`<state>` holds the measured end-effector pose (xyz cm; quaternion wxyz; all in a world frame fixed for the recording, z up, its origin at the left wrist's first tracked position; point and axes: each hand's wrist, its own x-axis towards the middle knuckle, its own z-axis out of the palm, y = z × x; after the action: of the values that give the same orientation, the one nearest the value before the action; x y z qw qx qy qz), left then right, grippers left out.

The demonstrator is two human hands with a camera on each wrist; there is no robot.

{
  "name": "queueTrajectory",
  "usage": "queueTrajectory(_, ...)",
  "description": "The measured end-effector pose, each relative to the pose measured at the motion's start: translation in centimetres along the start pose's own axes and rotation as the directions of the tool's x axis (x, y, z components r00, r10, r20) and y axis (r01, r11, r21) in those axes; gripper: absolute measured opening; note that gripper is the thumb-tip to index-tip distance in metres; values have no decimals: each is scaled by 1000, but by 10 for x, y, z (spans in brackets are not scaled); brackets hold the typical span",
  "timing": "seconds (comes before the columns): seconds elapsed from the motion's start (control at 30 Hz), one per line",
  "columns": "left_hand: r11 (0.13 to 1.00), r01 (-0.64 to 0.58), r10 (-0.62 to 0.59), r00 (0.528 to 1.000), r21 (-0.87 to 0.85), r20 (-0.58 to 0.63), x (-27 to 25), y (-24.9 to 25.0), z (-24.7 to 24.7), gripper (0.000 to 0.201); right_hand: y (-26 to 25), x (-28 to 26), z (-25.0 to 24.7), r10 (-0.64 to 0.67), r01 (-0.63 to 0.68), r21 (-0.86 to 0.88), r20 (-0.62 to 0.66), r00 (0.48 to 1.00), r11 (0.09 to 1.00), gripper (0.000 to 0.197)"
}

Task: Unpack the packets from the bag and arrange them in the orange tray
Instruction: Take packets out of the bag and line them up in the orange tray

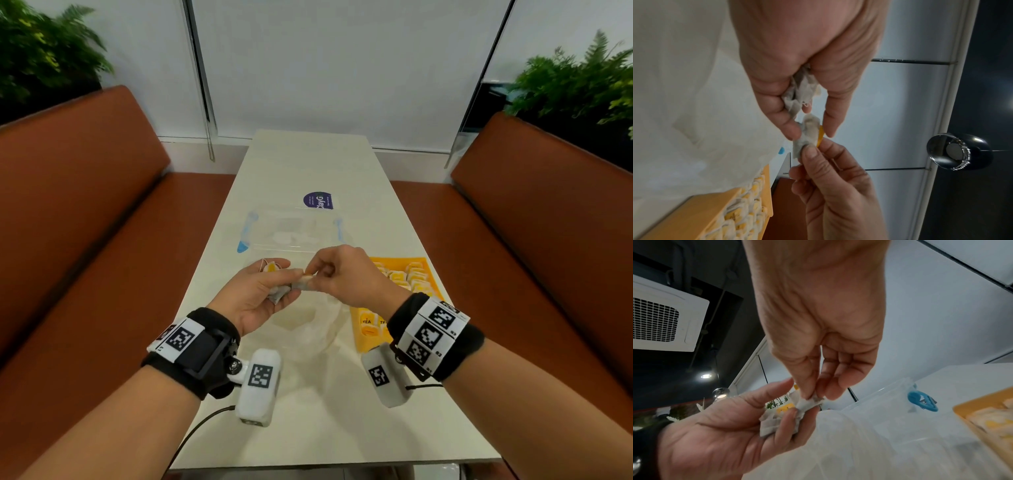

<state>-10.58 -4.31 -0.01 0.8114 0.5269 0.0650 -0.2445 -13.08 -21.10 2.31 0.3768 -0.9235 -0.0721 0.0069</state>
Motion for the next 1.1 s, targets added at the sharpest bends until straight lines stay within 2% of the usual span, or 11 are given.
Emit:
queueTrajectory(0.23,992,6,-12,999,130,42,1,-2,7,29,9,-4,-12,91,-91,73,11,996,993,21)
queueTrajectory(0.33,986,11,-21,998,167,58,3,-4,12,30,11,-5,-15,122,-126,104,43,992,987,34)
queueTrajectory(0.47,979,34,-53,995,199,87,5,-7,17,31,15,-8,-28,86,-86,2,8,996,996,14)
queueTrajectory(0.53,977,40,-61,994,208,95,6,-7,18,29,20,-11,-37,77,-78,-58,-21,997,995,16)
queueTrajectory(0.6,978,41,-59,995,205,84,7,-8,17,27,26,-14,-50,76,-83,-152,-57,996,985,8)
queueTrajectory(0.7,981,52,-63,996,188,57,9,-7,16,24,43,-20,-73,88,-124,-383,-110,990,916,6)
queueTrajectory(0.77,982,56,-65,997,183,42,10,-7,16,23,59,-25,-84,145,-171,-480,-92,985,860,6)
queueTrajectory(0.87,982,58,-65,997,178,33,11,-6,14,23,81,-28,-89,276,-232,-588,-16,961,775,11)
queueTrajectory(0.97,982,59,-65,998,179,27,12,-6,13,22,95,-30,-86,361,-232,-681,51,931,695,21)
queueTrajectory(1.1,979,57,-62,998,194,20,12,-6,14,22,110,-34,-73,431,-218,-727,119,894,651,36)
